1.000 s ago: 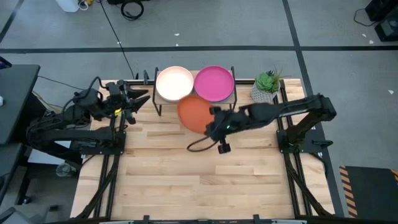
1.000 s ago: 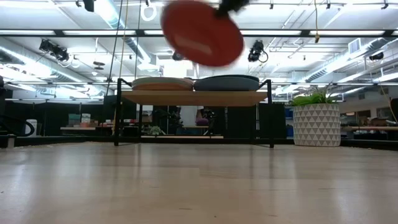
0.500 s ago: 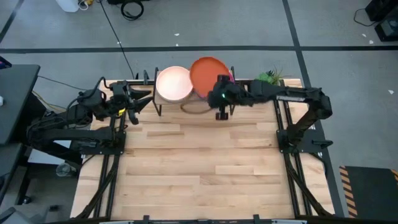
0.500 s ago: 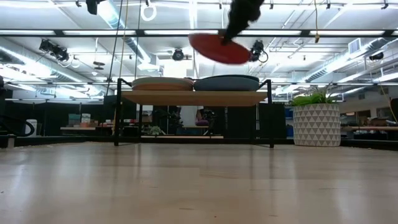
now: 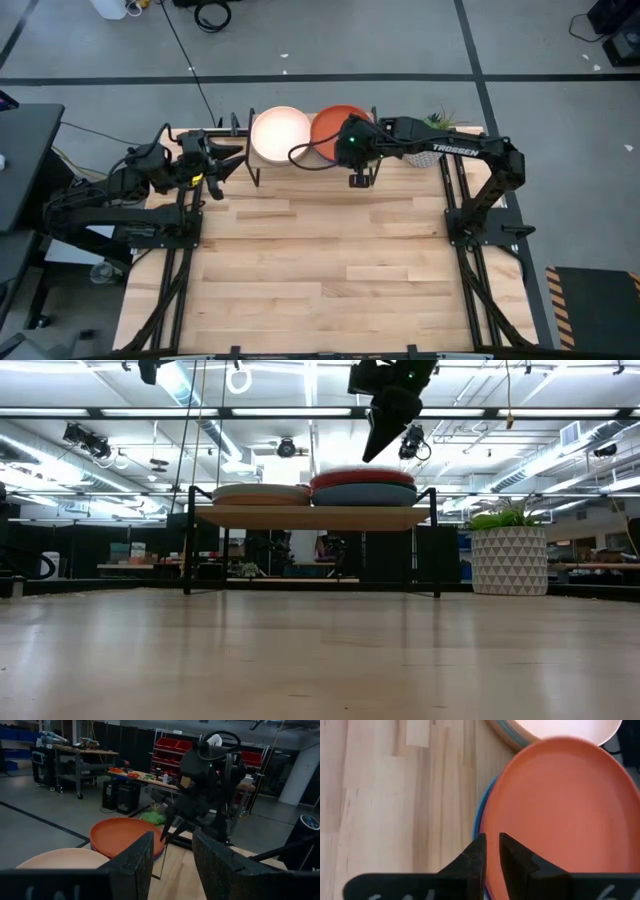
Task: Place and stack plates onto a shelf
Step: Stack the orange plate on top of the pink plate on the shelf, then return to Home Position
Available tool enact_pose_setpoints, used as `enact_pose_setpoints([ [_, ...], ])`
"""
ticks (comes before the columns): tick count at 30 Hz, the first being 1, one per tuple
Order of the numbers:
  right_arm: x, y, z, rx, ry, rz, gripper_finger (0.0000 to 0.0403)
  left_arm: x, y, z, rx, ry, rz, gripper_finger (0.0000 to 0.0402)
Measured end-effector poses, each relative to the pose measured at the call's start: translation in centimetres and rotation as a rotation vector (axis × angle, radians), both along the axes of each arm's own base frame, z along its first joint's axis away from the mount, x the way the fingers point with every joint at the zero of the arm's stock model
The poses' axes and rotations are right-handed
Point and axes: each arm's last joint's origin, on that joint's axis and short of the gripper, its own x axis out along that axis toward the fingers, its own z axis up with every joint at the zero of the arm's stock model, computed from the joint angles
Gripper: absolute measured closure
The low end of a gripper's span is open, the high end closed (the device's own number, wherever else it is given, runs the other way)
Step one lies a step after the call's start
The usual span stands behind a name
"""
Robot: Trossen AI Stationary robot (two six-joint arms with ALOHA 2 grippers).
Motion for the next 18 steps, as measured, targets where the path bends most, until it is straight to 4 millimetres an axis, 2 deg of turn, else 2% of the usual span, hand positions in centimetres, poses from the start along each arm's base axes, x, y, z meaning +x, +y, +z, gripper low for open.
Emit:
enact_pose_setpoints([
  [5,0.0,0.1,0.2,0.001,-0.003,-0.011,0.0327,0.0,0.0,0.0,0.0,0.002,0.008,0.026],
  [11,-0.2,0.7,4.1,-0.03,-0.112,-0.062,0.0313,0.0,0.0,-0.2,-0.003,0.017,0.008,0.026],
  [14,0.0,-0.7,4.5,-0.05,-0.194,-0.105,0.0313,0.2,0.1,-0.2,0.003,0.025,0.016,0.026],
  [18,-0.1,-3.9,2.7,-0.041,-0.206,-0.225,0.0313,0.2,0.1,-0.3,0.005,0.03,0.021,0.026],
])
